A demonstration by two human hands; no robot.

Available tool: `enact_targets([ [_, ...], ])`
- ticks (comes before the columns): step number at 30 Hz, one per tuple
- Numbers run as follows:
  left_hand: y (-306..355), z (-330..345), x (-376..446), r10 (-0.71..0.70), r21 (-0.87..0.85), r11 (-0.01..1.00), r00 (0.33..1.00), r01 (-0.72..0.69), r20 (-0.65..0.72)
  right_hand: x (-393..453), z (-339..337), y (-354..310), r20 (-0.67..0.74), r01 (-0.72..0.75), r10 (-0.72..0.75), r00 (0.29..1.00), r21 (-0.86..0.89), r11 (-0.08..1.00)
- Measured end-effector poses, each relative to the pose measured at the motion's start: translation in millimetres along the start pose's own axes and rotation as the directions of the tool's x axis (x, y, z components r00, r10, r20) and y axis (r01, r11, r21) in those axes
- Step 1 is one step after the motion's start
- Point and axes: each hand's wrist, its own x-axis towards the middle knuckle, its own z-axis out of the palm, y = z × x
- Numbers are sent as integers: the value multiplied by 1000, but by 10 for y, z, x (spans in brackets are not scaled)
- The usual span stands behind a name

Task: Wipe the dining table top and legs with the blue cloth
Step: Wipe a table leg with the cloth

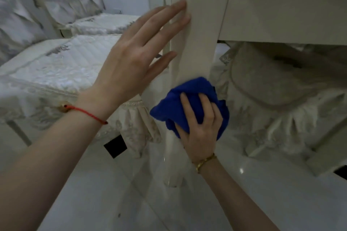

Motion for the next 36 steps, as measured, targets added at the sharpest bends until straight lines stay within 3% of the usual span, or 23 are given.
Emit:
enact_targets([
  [6, 35, 51, 49, -56, -57, 997, 991, 49, -119, 769, -91, -91, -201, -129, 137, 970, 51, 990],
  [8, 32, 63, 47, -55, -59, 997, 990, 48, -130, 643, -42, -93, -194, -108, 117, 974, 55, 993],
  [14, 75, 103, -35, -72, -63, 996, 994, 67, -88, -133, 36, -36, -1, -34, 34, 999, 32, 999],
  [21, 75, 107, -13, -73, -87, 994, 993, 65, -89, 499, 38, -94, -182, -134, 151, 972, 101, 986],
  [27, 78, 124, -45, -83, -79, 994, 994, 78, -65, -324, 116, -59, 10, -96, 96, 995, 91, 991],
  [33, 98, 128, -22, -88, -107, 991, 992, 78, -94, 547, -42, -78, -129, -161, 187, 974, 189, 969],
  [36, 81, 131, -30, -83, -95, 993, 993, 75, -86, 341, 46, -87, -113, -172, 194, 974, 175, 969],
])
